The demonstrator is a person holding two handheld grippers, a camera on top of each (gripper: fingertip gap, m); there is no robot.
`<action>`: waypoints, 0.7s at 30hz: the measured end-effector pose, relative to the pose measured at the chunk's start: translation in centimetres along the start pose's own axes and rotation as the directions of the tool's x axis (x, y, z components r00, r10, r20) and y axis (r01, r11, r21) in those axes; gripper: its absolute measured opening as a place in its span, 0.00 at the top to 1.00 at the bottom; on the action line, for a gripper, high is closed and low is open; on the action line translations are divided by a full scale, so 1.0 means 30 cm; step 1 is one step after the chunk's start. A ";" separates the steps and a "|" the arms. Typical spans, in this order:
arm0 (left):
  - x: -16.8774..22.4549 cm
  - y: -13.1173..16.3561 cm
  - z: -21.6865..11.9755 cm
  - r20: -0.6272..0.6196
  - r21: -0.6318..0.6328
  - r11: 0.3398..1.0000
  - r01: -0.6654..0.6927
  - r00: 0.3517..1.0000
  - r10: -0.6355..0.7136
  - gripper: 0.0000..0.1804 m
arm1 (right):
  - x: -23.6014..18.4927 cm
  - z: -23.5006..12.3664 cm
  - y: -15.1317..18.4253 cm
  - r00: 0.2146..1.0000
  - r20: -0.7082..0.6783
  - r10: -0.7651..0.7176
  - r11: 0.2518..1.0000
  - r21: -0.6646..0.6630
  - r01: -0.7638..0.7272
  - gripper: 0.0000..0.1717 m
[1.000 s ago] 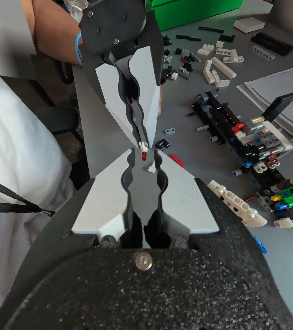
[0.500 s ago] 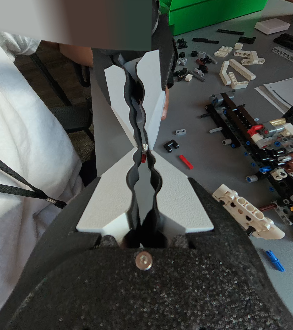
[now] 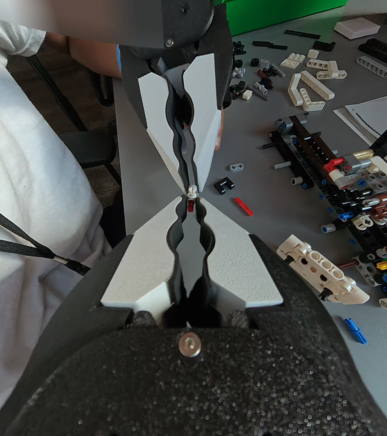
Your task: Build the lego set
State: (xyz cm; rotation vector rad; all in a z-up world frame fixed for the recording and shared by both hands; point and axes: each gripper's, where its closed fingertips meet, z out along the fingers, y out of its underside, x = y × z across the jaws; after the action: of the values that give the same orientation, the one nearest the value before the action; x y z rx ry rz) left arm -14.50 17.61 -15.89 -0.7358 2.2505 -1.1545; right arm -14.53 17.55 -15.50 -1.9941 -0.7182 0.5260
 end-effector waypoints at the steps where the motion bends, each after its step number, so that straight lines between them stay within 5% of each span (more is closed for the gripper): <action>1: 0.000 -0.001 -0.001 0.000 0.002 1.000 0.000 1.000 0.000 0.98 | 0.001 0.000 0.000 1.000 0.000 0.000 1.000 -0.002 0.000 0.97; 21: 0.003 -0.018 -0.007 -0.005 0.037 0.999 -0.001 1.000 0.001 0.98 | -0.004 -0.008 -0.003 0.997 0.040 0.066 0.998 0.006 -0.066 0.96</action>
State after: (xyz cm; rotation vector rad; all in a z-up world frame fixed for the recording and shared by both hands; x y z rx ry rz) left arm -14.56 17.40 -15.34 -0.7180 2.2273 -1.1957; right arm -14.51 17.35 -15.28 -2.0115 -0.6756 0.6076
